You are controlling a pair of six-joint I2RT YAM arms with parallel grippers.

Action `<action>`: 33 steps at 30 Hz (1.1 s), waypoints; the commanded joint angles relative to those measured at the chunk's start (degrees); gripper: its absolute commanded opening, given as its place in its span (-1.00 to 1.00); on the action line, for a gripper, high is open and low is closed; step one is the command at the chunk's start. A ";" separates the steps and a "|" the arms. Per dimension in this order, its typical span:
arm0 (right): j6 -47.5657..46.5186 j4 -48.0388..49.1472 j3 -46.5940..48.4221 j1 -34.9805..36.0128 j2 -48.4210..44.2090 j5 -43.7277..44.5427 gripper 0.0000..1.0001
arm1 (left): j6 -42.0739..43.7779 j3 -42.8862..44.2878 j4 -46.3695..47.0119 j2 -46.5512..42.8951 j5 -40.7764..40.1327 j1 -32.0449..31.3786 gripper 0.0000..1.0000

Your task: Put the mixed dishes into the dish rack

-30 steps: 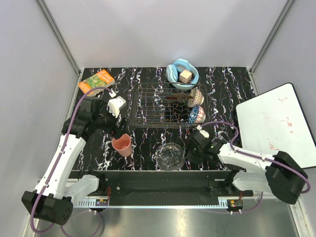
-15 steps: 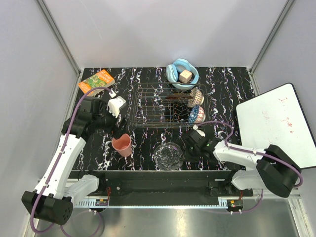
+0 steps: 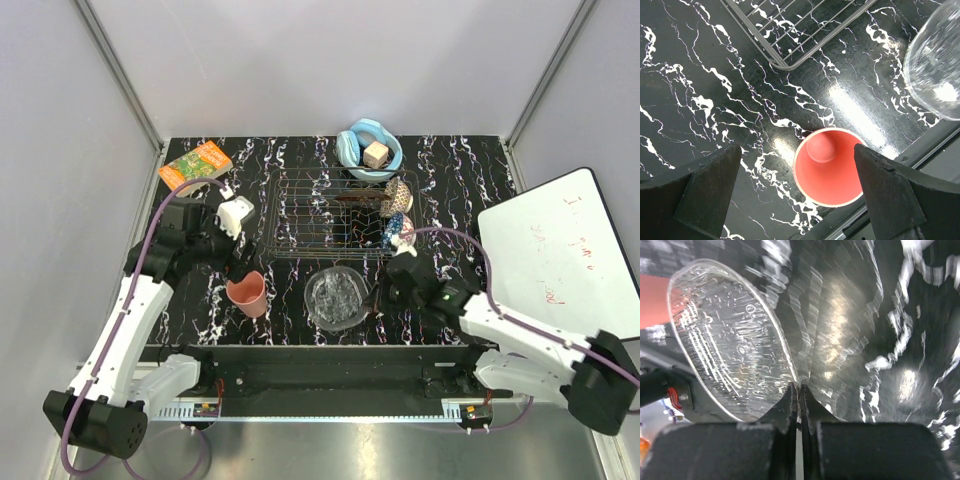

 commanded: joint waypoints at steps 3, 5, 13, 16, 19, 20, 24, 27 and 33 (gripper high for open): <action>-25.08 -4.21 16.18 0.55 -6.35 11.02 -1.00 | -1.61 -1.31 2.91 -1.52 -0.23 -0.08 0.98; -32.88 -5.45 22.94 0.47 -5.04 14.54 -1.00 | -1.88 -1.13 2.91 -1.87 -0.06 -0.08 0.98; -70.33 10.16 30.09 3.45 0.50 35.37 -1.00 | -1.61 -0.95 2.74 -3.10 -1.81 -0.08 0.98; -86.24 18.96 27.46 3.98 3.05 37.93 -1.00 | -1.61 -1.04 2.65 -3.19 -2.17 0.01 0.98; -101.10 28.80 23.59 4.33 5.51 39.25 -1.00 | -1.53 -1.22 2.65 -3.02 -2.43 0.01 0.98; -108.53 30.74 22.45 4.51 6.04 39.86 -1.00 | -1.61 -1.22 2.65 -3.02 -2.34 0.01 0.98; -121.86 41.55 17.00 4.42 9.21 41.36 -1.00 | -1.61 -1.04 2.65 -2.49 -2.08 -0.08 0.98; -127.14 43.84 14.54 4.42 10.88 40.23 -1.00 | -1.88 -0.69 2.73 -2.14 -1.81 0.01 0.98; -130.66 46.22 11.02 4.25 12.46 36.97 -1.00 | -2.05 -0.25 2.73 -1.87 -1.64 0.01 0.98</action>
